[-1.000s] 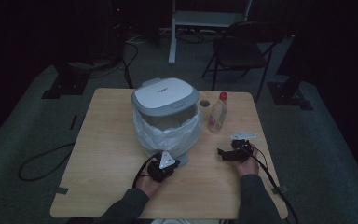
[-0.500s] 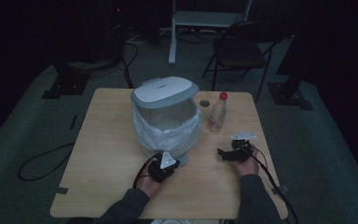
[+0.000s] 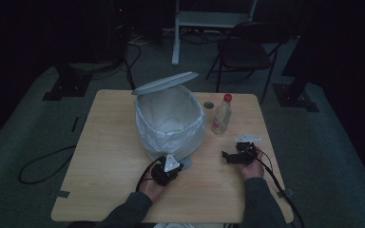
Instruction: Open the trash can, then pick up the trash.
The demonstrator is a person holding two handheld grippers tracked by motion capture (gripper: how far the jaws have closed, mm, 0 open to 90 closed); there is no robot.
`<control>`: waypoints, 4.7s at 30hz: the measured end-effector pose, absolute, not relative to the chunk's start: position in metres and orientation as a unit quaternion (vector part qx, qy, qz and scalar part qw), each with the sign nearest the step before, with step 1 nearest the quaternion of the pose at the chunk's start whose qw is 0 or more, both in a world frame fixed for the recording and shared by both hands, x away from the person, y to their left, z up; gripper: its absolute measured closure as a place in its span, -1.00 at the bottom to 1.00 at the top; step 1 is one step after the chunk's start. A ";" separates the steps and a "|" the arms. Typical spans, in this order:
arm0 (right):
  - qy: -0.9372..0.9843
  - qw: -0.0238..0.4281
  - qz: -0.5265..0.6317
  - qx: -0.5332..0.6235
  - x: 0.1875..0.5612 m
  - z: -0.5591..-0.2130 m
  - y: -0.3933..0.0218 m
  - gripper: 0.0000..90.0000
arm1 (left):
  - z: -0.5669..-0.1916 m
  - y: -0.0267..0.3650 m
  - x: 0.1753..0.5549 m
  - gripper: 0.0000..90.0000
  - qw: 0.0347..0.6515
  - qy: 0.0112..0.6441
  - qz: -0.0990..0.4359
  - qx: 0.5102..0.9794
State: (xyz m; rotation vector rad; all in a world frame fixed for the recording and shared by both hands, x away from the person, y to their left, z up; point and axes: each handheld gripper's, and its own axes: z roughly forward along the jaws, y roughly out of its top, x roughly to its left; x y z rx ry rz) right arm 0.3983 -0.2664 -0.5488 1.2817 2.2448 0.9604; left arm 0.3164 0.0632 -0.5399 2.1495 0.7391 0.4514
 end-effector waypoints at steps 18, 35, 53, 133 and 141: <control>0.799 0.191 0.342 0.456 0.398 -0.549 -0.266 -0.75 | -0.540 0.058 0.317 1.00 0.394 0.302 0.183 0.849; 0.801 0.189 0.346 0.449 0.398 -0.549 -0.266 -0.69 | -0.541 0.060 0.318 1.00 0.400 0.295 0.186 0.848; 0.800 0.177 0.349 0.454 0.398 -0.522 -0.272 0.07 | -0.541 0.060 0.318 1.00 0.403 0.296 0.182 0.846; 0.770 0.238 0.424 0.413 0.482 -0.384 -0.243 0.37 | -0.542 0.060 0.317 1.00 0.414 0.301 0.170 0.842; 0.766 0.241 0.432 0.410 0.474 -0.362 -0.245 0.38 | -0.542 0.060 0.317 1.00 0.413 0.301 0.170 0.842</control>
